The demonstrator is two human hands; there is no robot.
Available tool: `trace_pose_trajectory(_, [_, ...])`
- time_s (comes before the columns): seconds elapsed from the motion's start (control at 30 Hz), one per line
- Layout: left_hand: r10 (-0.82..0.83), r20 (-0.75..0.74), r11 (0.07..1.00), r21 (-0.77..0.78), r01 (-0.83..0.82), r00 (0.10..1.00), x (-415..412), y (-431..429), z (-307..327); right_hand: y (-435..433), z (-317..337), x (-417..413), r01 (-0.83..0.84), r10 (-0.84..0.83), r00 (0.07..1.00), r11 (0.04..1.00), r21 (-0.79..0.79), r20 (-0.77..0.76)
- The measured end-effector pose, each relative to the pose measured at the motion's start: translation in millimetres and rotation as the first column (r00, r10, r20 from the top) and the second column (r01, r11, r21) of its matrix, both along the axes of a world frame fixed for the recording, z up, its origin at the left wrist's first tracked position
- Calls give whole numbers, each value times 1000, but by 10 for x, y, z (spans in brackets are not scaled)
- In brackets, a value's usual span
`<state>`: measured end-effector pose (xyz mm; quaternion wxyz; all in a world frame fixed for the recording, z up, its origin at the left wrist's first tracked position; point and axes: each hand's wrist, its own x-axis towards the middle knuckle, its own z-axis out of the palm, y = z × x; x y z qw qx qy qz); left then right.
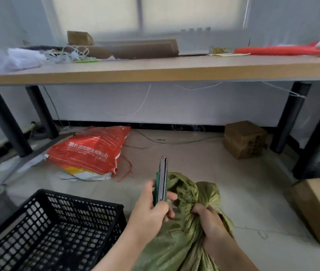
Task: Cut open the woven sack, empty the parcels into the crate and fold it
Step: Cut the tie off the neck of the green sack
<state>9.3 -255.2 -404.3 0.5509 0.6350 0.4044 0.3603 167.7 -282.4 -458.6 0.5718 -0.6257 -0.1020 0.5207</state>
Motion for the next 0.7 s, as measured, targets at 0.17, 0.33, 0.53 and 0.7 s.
trace_pose_trajectory(0.17, [22,-54,934,356,-2,998,-63,86,838,27,67,-93,-13,13,1000,998,-66,-3])
trace_pose_trajectory(0.33, [88,87,884,453,-118,992,-82,168,1535,3,377,-120,-38,40,995,999,-27,91])
trace_pose_trajectory(0.53, [92,146,861,485,-152,985,-97,257,1666,105,606,-88,35,-39,998,995,95,45])
trace_pose_trajectory(0.7, [130,124,808,562,-178,984,-136,298,1284,135,721,-112,174,-152,983,951,255,-107])
